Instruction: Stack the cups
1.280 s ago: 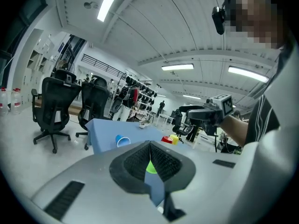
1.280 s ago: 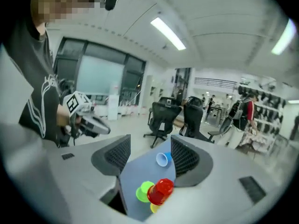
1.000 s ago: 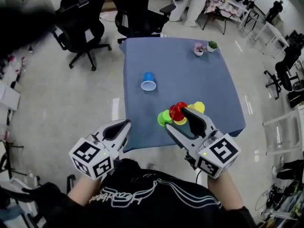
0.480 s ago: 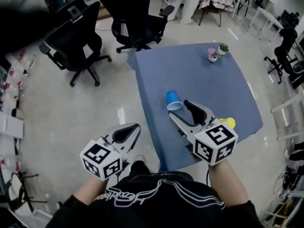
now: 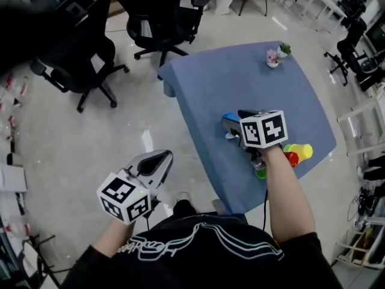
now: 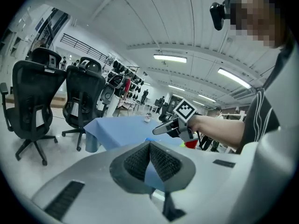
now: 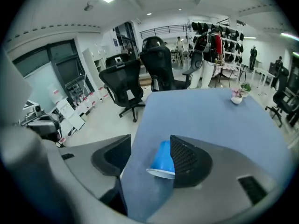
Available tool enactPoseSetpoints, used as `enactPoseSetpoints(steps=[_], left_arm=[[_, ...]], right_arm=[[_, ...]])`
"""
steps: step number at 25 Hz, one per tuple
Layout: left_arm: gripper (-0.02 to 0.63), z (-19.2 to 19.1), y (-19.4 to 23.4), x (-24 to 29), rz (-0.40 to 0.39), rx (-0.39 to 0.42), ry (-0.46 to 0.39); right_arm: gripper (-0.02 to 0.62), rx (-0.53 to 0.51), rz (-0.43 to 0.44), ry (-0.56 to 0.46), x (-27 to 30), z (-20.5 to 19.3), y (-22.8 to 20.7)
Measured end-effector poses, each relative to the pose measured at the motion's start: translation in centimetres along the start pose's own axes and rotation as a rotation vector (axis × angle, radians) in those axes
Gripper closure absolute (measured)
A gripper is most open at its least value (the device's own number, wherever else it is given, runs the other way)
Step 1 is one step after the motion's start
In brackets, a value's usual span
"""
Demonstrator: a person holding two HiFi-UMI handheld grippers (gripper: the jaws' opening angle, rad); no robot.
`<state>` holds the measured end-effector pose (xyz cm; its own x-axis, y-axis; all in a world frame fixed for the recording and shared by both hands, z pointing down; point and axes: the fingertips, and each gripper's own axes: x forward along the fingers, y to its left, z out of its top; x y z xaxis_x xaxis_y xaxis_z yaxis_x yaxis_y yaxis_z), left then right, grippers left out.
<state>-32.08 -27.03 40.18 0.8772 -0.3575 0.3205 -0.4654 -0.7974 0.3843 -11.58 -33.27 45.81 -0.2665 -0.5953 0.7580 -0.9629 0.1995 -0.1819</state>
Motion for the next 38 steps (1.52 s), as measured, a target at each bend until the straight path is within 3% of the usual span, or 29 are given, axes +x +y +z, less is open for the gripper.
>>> enactPoseSetpoints(steps=[12,17,29,38], left_arm=[[0.581,0.1,4.0,-0.2,0.014,-0.026,0.018],[0.581,0.1,4.8,-0.1,0.019,-0.034,0.021],[0.581,0.8,5.2,0.7,0.027,-0.032,0.002],[0.581,1.0,2.5,0.7,0.031,-0.007,-0.013]], right_arm=[[0.33,-0.013,-0.076,0.297,6.4,-2.8,-4.4],[0.344,0.007,-0.062,0.346,7.3,-3.5,-4.8],[0.36,0.01,-0.072,0.302,6.6,-2.6,-5.0],[0.367,-0.016,-0.1,0.077,1.7,1.0,-2.9]])
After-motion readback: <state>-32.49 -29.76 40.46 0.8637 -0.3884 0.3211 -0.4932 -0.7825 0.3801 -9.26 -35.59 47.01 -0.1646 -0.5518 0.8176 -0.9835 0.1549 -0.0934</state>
